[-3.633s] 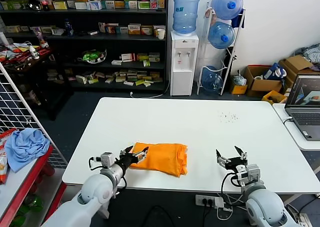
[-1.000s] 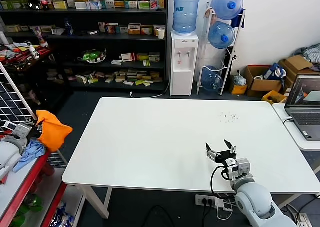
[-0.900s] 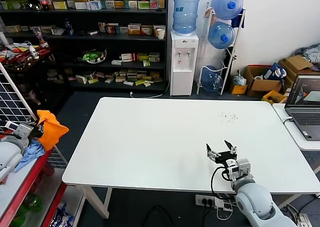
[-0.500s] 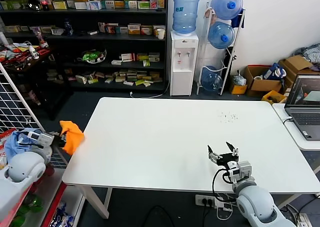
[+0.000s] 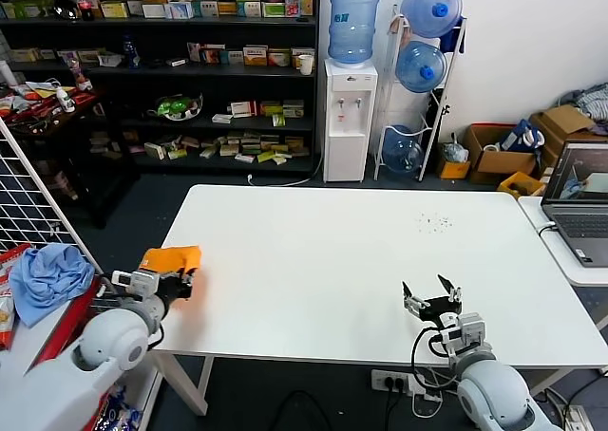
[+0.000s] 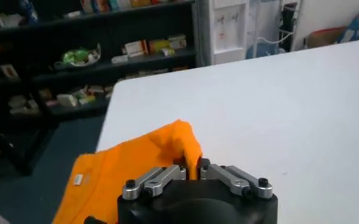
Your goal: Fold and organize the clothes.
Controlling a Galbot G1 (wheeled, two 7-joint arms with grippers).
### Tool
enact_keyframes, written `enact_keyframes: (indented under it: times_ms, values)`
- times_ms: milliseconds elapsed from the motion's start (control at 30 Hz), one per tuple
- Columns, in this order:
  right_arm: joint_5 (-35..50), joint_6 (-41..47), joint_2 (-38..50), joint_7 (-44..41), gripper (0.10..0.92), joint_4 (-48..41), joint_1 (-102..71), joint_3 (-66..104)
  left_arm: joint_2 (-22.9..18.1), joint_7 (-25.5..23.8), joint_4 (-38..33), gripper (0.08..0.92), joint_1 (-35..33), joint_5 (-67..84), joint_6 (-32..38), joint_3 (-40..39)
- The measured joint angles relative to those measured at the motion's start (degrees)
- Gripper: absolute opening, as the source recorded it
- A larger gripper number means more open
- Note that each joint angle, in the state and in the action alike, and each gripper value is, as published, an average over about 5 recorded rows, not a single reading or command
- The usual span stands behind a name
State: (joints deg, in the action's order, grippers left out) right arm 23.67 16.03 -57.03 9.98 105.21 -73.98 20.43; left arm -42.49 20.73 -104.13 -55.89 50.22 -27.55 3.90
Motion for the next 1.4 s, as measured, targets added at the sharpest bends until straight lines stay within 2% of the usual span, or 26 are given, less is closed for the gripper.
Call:
enact_keyframes:
  times_ms: [167, 533, 733, 900, 1233, 1400]
  values:
    - [-0.17, -1.27, 0.56, -1.08, 0.823, 0.03, -0.98, 0.75, -8.76, 1.04, 1.96, 0.17, 1.02, -1.47, 1.18, -2.26]
    - [0.82, -5.03, 1.7, -3.82, 0.823, -0.88, -2.4, 2.95, -31.15, 2.42, 10.27, 0.17, 2.07, -10.78, 7.14, -6.35]
    - [1.62, -6.6, 2.24, -4.59, 0.823, -1.25, -2.74, 4.21, -39.95, 2.79, 14.73, 0.17, 2.34, -15.5, 12.24, -8.04]
    - [1.87, -7.12, 2.46, -4.8, 0.823, -1.39, -2.83, 4.64, -44.43, 1.88, 18.55, 0.198, 2.48, -17.39, 17.39, -8.7]
    - [1.62, -7.78, 1.85, -5.43, 0.823, -2.25, -1.9, 4.66, -49.08, -3.02, 22.41, 0.478, 1.22, -19.22, 28.35, -10.42]
    - [0.65, -8.44, 1.53, -6.78, 0.823, -2.72, -1.82, 5.32, -48.02, -6.13, 21.29, 0.616, -0.41, -23.25, 33.89, -11.05]
